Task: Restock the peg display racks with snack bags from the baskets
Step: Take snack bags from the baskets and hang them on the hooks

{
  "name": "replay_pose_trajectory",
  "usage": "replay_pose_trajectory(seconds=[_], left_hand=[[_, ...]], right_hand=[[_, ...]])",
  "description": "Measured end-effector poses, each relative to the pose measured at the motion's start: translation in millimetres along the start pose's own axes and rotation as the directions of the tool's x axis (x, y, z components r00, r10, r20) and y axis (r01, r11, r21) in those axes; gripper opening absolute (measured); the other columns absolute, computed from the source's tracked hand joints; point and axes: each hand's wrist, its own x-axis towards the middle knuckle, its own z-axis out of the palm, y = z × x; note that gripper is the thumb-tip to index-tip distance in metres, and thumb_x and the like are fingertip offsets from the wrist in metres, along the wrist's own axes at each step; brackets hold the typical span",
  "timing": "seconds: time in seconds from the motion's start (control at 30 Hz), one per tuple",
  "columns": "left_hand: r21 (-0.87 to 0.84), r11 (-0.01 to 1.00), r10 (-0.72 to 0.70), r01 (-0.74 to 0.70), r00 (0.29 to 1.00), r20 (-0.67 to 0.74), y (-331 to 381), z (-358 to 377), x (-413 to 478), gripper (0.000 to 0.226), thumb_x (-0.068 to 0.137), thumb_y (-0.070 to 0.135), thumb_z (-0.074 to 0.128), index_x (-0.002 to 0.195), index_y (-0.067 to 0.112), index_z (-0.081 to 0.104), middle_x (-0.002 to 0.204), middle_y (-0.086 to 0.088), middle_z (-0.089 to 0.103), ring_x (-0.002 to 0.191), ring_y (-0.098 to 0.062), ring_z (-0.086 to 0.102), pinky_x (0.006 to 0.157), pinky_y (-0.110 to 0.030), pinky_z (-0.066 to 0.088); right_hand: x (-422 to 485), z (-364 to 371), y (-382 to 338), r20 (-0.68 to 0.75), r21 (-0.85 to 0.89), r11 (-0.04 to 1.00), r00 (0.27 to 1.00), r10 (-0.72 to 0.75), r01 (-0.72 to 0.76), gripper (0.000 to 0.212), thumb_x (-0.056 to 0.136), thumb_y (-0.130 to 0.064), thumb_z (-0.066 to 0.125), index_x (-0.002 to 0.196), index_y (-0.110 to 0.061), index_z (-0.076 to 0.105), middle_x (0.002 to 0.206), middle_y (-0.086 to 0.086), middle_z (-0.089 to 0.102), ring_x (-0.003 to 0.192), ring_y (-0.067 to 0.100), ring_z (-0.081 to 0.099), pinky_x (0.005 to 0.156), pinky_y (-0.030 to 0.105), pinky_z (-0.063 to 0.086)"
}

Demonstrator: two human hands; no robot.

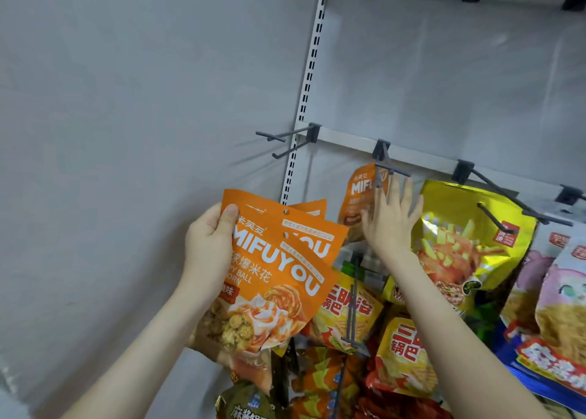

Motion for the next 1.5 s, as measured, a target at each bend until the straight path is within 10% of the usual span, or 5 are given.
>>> replay_pose_trajectory(seconds=[0.27,0.43,0.73,1.17,1.5], left_hand=[[0.038,0.999,0.022,-0.027,0.992,0.121,4.2,18.8,-11.8,0.033,0.1,0.034,0.046,0.079,0.018,0.065,0.078,-0.012,0.071,0.073,-0.029,0.069,0.074,-0.047,0.054],[0.049,0.997,0.039,-0.051,0.975,0.219,6.3,27.0,-25.9,0.03,0.1,0.033,0.045,0.084,0.019,0.066,0.077,-0.006,0.072,0.069,-0.019,0.068,0.068,-0.035,0.054],[0.112,0.994,-0.023,-0.015,0.943,0.331,6.3,23.0,-57.9,0.033,0.099,0.031,0.046,0.073,0.014,0.057,0.061,0.001,0.065,0.055,-0.012,0.062,0.055,-0.022,0.049],[0.255,0.966,-0.012,-0.042,0.978,0.21,-9.5,15.6,-80.5,0.042,0.1,0.027,0.047,0.058,0.027,0.044,0.061,0.007,0.054,0.056,-0.006,0.054,0.053,-0.016,0.04],[0.235,0.971,-0.005,-0.052,0.972,0.234,-7.3,19.6,-87.0,0.034,0.101,0.029,0.044,0.073,0.012,0.05,0.078,-0.014,0.059,0.069,-0.019,0.059,0.064,-0.032,0.046]], right_hand=[[-44.3,-105.5,-30.9,0.235,0.743,0.653,0.97,-0.055,-0.143,0.011,0.095,-0.026,0.056,0.099,-0.022,0.066,0.094,-0.012,0.067,0.089,0.003,0.062,0.076,0.018,0.047],[-45.6,-137.0,-24.4,0.438,0.775,0.615,0.825,-0.356,-0.146,0.029,0.096,-0.029,0.053,0.124,-0.033,0.059,0.121,-0.019,0.059,0.109,-0.001,0.057,0.092,0.022,0.046],[-62.9,-144.2,-27.1,0.708,0.658,0.707,0.53,-0.466,-0.257,0.016,0.096,-0.017,0.058,0.091,-0.019,0.073,0.079,-0.007,0.073,0.065,0.01,0.066,0.056,0.022,0.05],[-97.0,-138.2,-34.0,0.718,0.69,0.476,0.598,-0.356,-0.546,0.013,0.094,-0.015,0.059,0.095,-0.012,0.072,0.089,0.011,0.074,0.079,0.026,0.071,0.074,0.035,0.058],[-102.9,-144.8,-34.4,0.587,0.626,0.761,0.746,-0.316,-0.17,0.008,0.091,-0.021,0.063,0.084,-0.02,0.068,0.081,-0.005,0.069,0.077,0.011,0.064,0.069,0.026,0.049]])
